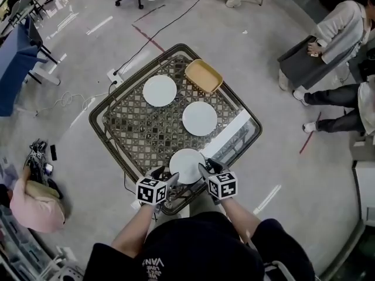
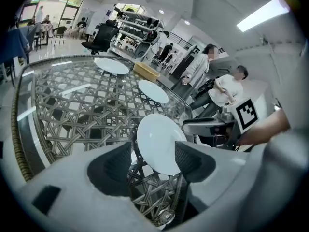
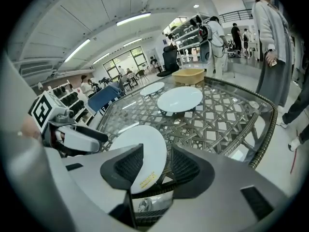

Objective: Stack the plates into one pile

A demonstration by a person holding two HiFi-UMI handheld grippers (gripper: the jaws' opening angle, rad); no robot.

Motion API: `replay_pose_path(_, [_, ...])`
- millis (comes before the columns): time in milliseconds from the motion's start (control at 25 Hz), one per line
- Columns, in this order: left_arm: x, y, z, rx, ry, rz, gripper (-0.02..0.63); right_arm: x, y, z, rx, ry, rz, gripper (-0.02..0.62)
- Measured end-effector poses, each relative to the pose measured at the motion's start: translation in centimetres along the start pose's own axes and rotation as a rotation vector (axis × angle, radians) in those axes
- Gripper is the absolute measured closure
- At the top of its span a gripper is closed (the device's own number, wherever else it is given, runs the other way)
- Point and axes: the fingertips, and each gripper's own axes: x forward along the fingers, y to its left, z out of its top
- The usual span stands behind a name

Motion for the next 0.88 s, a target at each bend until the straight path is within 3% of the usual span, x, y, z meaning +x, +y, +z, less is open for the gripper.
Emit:
replay_pose_path(320, [2.4,-0.1,-1.5,-0.116,0.069,0.020,0.330,2.3,0.1,-1.3,0.025,0.090,0.040,0.426])
replay_pose_path(600, [2.5,0.3,-1.2,-0.186,0.050,0.048,0.331,2.5,-0.4,-1.3,0.056,0.085,0.042,0.437])
replay_pose_path(760, [2.4,0.5,-0.8,-0.272,-0.005,0.087,0.331,2.5,-0.3,-1.3,0.056,0.082,0.045,0.430])
replay_pose_path(880, [2.5,0.4,-0.9,-0.270,-0.010,0.096,0.331,2.4,-0.3,-1.4,0.055,0.077,0.039,0.430])
